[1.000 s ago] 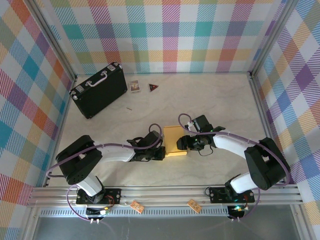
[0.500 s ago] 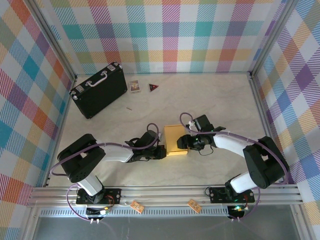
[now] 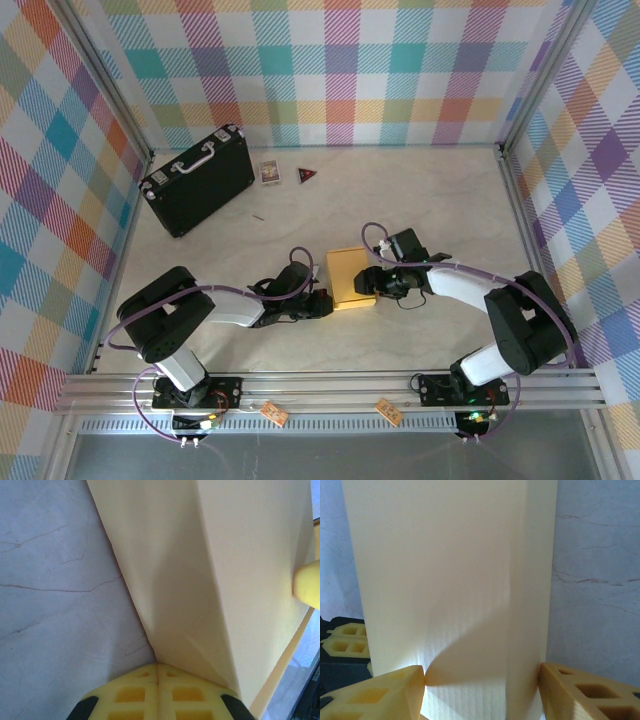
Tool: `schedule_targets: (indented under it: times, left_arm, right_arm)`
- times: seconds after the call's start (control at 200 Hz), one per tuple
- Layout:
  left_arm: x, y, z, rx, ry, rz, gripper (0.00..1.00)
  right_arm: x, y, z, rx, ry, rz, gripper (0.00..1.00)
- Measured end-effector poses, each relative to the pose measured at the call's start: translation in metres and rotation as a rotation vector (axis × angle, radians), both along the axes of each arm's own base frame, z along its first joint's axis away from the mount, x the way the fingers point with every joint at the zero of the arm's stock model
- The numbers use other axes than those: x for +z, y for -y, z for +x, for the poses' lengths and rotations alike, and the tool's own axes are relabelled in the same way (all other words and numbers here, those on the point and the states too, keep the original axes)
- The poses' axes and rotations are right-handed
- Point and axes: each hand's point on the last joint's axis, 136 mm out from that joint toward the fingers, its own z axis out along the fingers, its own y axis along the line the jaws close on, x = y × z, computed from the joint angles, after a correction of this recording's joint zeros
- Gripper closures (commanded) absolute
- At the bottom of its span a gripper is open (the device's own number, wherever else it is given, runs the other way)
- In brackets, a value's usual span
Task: Fold the paper box
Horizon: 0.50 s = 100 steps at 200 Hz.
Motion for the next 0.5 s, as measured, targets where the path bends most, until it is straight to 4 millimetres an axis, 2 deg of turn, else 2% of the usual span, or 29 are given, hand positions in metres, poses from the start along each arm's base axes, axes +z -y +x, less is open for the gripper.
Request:
schedule_targets:
  times: [0.135, 0.265, 0.5]
  left_arm:
    - [0.001, -0.002, 0.000, -0.013, 0.005, 0.049, 0.98]
    - [0.002, -0.013, -0.010, -0.038, 0.000, 0.115, 0.94]
    - [0.002, -0.037, -0.016, -0.046, -0.017, 0.202, 0.99]
  right_arm:
    - [0.000, 0.002, -0.001, 0.002, 0.006, -0.019, 0.39]
    - [-0.001, 0.001, -0.008, 0.024, -0.002, -0.044, 0.38]
    - [0.005, 0.010, -0.002, 0.028, 0.030, -0.129, 0.36]
